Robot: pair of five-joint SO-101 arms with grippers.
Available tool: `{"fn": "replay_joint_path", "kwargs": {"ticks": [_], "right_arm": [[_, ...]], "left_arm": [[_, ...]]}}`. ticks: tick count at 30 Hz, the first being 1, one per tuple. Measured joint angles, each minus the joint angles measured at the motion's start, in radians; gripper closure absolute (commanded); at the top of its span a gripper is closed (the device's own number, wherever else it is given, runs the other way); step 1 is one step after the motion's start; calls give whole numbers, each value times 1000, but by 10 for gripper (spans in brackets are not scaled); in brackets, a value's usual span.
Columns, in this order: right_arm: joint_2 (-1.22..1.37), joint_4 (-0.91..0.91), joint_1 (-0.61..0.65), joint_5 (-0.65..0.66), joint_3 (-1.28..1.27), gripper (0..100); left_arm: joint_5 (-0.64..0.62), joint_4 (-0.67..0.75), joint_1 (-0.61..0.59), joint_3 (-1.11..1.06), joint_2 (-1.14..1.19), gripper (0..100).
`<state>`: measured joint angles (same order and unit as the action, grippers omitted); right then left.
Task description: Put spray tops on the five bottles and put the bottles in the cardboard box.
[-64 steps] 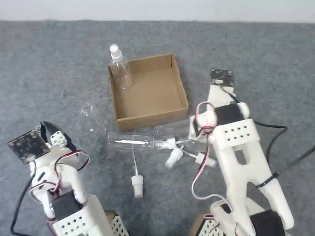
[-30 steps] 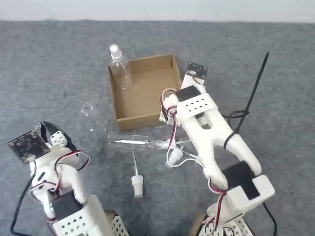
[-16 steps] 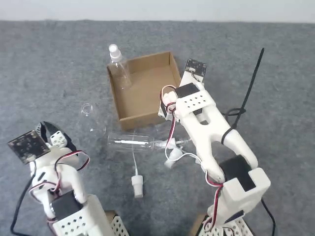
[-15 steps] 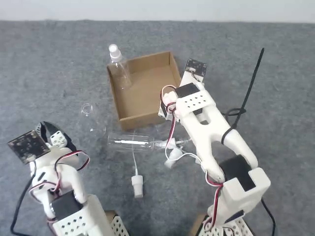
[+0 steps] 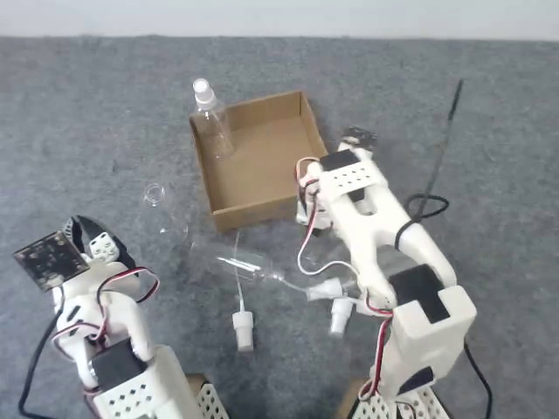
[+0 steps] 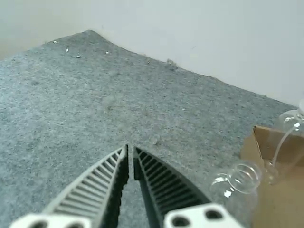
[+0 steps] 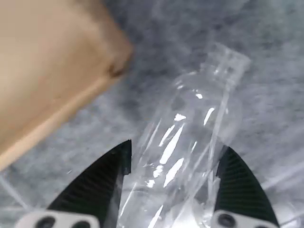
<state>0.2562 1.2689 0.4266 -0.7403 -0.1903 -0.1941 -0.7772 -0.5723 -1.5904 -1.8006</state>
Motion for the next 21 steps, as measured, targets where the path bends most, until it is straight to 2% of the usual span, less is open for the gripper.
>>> {"fn": "replay_joint_path", "kwargs": {"ticks": [6,11,14,21], "right_arm": [[0,12,-77,3,-2,785],[0,17,-94,18,-2,915],[0,17,-98,23,-2,958],[0,17,-153,120,-2,965]], "left_arm": [[0,0,0,0,0,984],[0,0,0,0,0,984],[0,0,0,0,0,984],[0,0,0,0,0,984]]}}
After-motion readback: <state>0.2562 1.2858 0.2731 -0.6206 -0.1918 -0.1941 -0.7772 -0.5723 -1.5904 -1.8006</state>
